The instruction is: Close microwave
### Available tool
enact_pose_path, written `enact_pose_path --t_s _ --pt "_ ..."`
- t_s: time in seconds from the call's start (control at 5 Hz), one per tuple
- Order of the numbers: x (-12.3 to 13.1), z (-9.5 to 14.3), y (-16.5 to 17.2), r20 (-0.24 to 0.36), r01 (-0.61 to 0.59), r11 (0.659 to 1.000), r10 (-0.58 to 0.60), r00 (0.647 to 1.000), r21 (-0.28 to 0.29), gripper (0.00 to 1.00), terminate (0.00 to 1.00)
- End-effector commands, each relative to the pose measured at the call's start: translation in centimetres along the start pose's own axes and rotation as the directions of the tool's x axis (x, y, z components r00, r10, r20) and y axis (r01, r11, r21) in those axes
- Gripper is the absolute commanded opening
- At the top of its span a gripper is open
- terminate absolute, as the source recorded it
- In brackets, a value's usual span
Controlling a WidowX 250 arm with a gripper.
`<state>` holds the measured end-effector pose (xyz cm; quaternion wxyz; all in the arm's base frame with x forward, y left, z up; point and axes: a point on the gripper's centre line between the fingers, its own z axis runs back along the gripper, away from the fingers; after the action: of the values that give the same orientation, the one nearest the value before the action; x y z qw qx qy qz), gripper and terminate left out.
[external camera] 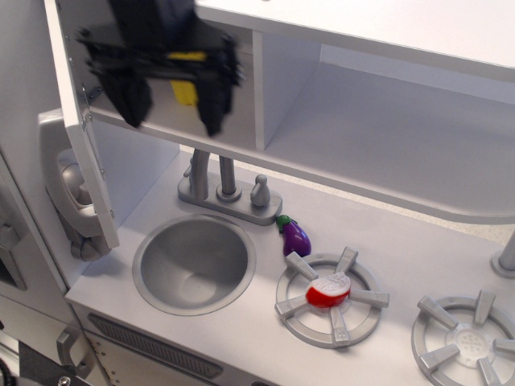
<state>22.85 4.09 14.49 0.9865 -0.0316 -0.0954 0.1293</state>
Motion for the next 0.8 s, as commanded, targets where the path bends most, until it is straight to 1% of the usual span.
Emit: enact_pose_path --t_s 0.0,0.2,0.4,0.6 --pt "2.5 3.0 3.9 0.046 -0.080 0.997 0.079 0.996 0.024 1.00 0.00" --pt "2.9 2.8 5.5 0.066 -0.109 0.993 0.107 0.992 0.036 1.00 0.00" --pt "2.8 2.9 7.1 0.078 -0.120 0.992 0.116 0.990 0.047 1.00 0.00" --pt "2.7 2.4 8.3 0.066 -0.143 0.987 0.138 0.988 0.068 1.00 0.00"
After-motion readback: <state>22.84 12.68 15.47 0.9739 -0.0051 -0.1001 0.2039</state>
